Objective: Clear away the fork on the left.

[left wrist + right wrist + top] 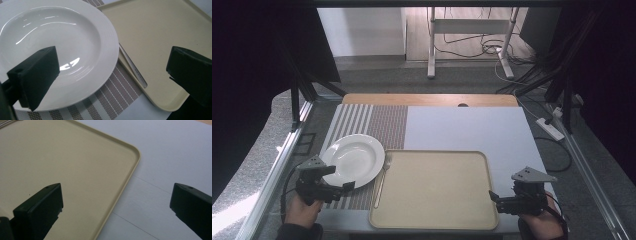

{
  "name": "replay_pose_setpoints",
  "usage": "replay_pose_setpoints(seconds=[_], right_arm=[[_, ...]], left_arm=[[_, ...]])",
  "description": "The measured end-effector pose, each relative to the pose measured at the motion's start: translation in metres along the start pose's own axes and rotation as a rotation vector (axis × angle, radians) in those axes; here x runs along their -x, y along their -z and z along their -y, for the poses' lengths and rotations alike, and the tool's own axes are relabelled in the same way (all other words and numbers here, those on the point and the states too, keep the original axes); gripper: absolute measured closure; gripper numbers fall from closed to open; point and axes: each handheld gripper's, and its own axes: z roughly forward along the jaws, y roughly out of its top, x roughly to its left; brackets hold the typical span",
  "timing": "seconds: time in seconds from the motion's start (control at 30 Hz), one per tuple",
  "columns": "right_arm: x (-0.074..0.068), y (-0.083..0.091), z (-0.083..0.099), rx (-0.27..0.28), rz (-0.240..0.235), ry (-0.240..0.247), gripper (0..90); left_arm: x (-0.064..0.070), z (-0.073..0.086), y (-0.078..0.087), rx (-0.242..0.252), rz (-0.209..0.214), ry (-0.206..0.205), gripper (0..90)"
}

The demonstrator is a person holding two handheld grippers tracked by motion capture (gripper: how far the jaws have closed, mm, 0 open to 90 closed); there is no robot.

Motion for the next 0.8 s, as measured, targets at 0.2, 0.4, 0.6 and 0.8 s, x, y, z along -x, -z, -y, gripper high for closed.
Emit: replay_pose_setpoints(seconds=[0.2, 0.4, 0.6, 0.8], right_arm=[[0.0, 0.0, 0.0, -0.001, 0.001, 0.001, 0.0], [0.0, 0.0, 0.0, 0.0, 0.002, 0.002, 0.0], [0.0, 0.0, 0.0, -0.001, 0.002, 0.003, 0.0], [0.0, 0.0, 0.0, -0.001, 0.004, 0.003, 0.0]], left_arm=[[0.0, 0.007, 0.005, 0.002, -0.002, 0.01, 0.0], [0.001, 0.012, 0.011, 0.017, -0.002, 0.024, 0.0], [0.002, 0.016, 0.016, 0.03, -0.008, 0.023, 0.0], [0.004, 0.02, 0.022, 0.043, -0.026, 0.022, 0.0]])
